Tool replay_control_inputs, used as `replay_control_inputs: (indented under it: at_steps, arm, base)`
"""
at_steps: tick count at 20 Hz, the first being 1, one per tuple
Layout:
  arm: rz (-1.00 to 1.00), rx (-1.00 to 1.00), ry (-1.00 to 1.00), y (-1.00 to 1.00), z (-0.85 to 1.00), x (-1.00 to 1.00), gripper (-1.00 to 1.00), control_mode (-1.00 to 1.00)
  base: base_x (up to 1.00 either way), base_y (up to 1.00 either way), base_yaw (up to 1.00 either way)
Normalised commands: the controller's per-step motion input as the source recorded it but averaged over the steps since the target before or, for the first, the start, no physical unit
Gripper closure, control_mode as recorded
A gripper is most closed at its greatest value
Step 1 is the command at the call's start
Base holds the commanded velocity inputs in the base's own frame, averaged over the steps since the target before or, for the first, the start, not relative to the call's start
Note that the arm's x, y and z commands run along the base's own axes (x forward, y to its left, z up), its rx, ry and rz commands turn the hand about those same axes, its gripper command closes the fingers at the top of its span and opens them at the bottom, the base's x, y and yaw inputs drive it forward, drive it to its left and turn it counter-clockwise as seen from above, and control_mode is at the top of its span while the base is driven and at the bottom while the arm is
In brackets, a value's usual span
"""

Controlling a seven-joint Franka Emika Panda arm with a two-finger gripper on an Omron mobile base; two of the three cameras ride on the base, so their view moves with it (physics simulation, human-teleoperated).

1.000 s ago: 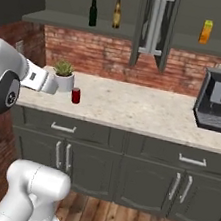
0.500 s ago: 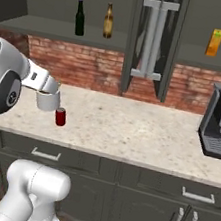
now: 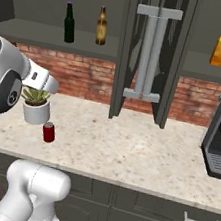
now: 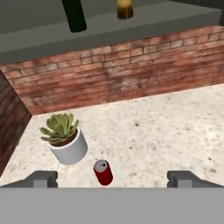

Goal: Sort all alcoholic drinks to one cabinet, and non-alcoholic drinks to the other.

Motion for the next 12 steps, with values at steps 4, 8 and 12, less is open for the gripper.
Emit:
replay_control_inputs:
  at_steps: [4,8,12]
  arm:
    - [0.00,0.00,0.00,0.06,-0.14,0.00,-1.00,-1.00]
    - [0.00,0.00,0.00,0.34,-0.76,-0.08,-1.00,-1.00]
    - [0.00,0.00,0.05,0.38,-1.00,-0.02,-1.00,-1.00]
  base:
    - [0.05,0.20,0.00]
    - [0.00,0.00,0.00]
    - [0.00,0.00,0.00]
